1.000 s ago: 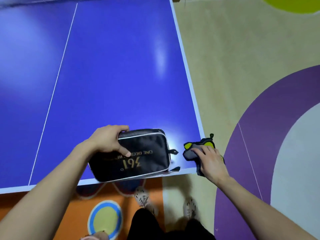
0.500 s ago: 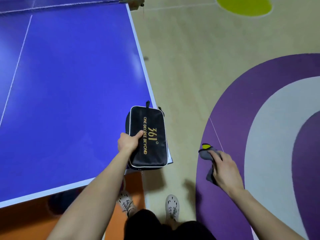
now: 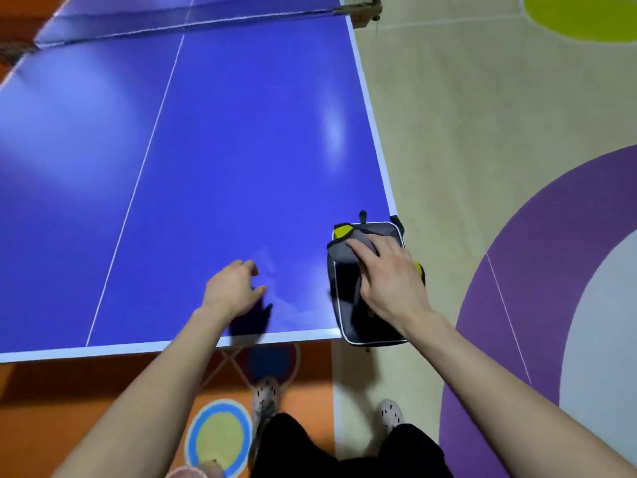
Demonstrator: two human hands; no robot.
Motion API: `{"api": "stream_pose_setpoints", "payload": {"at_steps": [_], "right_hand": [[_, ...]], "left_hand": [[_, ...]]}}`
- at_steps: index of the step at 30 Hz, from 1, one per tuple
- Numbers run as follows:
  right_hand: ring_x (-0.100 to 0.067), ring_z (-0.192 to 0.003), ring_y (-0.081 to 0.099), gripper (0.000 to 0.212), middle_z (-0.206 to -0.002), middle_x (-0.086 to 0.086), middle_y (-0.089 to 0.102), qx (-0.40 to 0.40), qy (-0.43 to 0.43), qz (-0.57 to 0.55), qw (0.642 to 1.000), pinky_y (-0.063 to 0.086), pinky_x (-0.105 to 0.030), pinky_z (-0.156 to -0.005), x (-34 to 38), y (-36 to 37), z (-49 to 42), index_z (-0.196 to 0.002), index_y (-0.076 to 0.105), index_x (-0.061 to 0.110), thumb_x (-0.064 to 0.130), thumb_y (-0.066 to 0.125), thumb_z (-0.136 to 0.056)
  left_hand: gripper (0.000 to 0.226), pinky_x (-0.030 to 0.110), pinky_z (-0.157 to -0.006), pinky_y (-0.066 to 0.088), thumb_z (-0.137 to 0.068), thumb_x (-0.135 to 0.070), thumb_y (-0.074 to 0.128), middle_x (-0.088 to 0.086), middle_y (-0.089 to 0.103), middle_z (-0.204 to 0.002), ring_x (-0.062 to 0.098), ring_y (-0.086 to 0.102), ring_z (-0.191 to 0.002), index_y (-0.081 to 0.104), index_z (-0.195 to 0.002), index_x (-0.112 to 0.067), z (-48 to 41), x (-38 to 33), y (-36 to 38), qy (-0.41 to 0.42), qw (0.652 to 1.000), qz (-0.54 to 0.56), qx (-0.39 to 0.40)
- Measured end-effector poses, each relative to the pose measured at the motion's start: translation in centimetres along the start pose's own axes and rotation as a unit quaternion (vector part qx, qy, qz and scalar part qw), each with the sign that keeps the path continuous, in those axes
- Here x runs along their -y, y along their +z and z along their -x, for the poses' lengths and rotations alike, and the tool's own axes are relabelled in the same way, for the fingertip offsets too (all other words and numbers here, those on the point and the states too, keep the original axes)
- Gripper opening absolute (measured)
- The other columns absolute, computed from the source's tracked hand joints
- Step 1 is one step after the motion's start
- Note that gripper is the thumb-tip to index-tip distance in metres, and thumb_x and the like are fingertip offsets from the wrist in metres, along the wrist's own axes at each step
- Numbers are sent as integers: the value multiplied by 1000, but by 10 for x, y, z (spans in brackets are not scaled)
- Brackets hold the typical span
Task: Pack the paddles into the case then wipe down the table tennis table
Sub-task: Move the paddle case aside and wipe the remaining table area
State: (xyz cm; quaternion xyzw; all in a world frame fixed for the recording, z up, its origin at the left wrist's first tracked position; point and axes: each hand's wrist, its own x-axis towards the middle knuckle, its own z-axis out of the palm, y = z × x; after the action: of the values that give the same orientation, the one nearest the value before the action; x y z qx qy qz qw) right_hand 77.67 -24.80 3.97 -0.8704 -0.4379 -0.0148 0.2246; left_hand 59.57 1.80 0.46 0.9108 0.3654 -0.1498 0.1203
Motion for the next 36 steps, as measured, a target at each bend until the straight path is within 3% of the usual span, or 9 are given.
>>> {"api": "stream_pose_setpoints", "payload": {"at_steps": [5, 8, 11, 15, 17, 21, 25, 29, 36], "right_hand": [[-36, -138, 53, 66, -153, -9, 56, 98, -52, -2, 994, 48, -53, -106, 95, 111, -5, -161, 50, 27, 45, 55, -97], [-28, -167, 20, 72, -179, -9, 28, 199, -59, 47, 977, 20, -65, -129, 105, 192, 19, -170, 33, 37, 68, 40, -106], [-21, -170, -5, 76, -184, -4, 8, 169, -32, 94, 981, 7, -64, -133, 108, 225, 11, -173, 22, 40, 74, 34, -107], [-34, -169, -6, 79, -183, -12, 1, 120, 94, 100, 983, 3, -64, -134, 187, 256, -6, -175, 15, 35, 76, 28, -108], [-35, -169, -5, 75, -183, -11, 0, 133, 76, 91, 984, 6, -66, -133, 232, 270, 11, -174, 16, 37, 73, 29, -109], [-30, -170, 9, 79, -182, -8, 15, 151, 6, 126, 980, 10, -72, -130, 220, 250, 40, -171, 35, 32, 73, 42, -104], [-39, -166, 20, 84, -174, -25, 29, 109, 165, 163, 967, 16, -66, -130, 148, 245, -23, -152, 52, 2, 67, 50, -98], [-35, -169, 7, 94, -181, -20, 11, 60, 251, 156, 953, 9, -70, -130, 154, 276, -94, -168, 33, 9, 74, 37, -100], [-27, -170, -3, 86, -183, -13, 3, 148, -39, 82, 985, 11, -65, -132, 266, 295, -36, -174, 25, 26, 75, 40, -106]], "left_hand": [[49, 38, -80, 56, -92, -48, 74, -2, 60, -125, 25, 64, -113, 60, -134, -25, -5, 111, -2, 1, 999, -30, 27], [70, 39, -85, 55, -84, -56, 82, -3, 55, -126, 25, 61, -120, 54, -142, -28, -5, 161, 1, 24, 997, -52, 51], [107, 40, -93, 53, -68, -68, 87, 0, 49, -143, 27, 53, -133, 40, -156, -30, -6, 205, 10, 43, 994, -81, 63], [168, 48, -120, 37, -43, -85, 87, 20, 17, -171, 37, 20, -160, 2, -171, -18, -12, 252, 21, 19, 985, -151, 78], [180, 52, -125, 29, -37, -91, 85, 27, 7, -172, 42, 7, -163, -8, -169, -12, -14, 265, 27, -14, 984, -160, 80], [185, 57, -129, 22, -35, -107, 67, 33, 4, -172, 47, 5, -163, -10, -167, -2, -15, 283, 36, -56, 982, -156, 90], [182, 53, -125, 33, -37, -112, 55, 32, 3, -173, 46, 8, -163, -3, -167, 1, -13, 293, 39, -46, 985, -131, 102], [181, 50, -122, 36, -38, -114, 52, 32, 5, -174, 46, 11, -163, -2, -168, 1, -10, 291, 39, -37, 984, -148, 94], [181, 50, -126, 32, -40, -110, 61, 31, 3, -174, 45, 9, -163, -4, -168, 0, -9, 286, 33, -42, 984, -135, 106]]}}
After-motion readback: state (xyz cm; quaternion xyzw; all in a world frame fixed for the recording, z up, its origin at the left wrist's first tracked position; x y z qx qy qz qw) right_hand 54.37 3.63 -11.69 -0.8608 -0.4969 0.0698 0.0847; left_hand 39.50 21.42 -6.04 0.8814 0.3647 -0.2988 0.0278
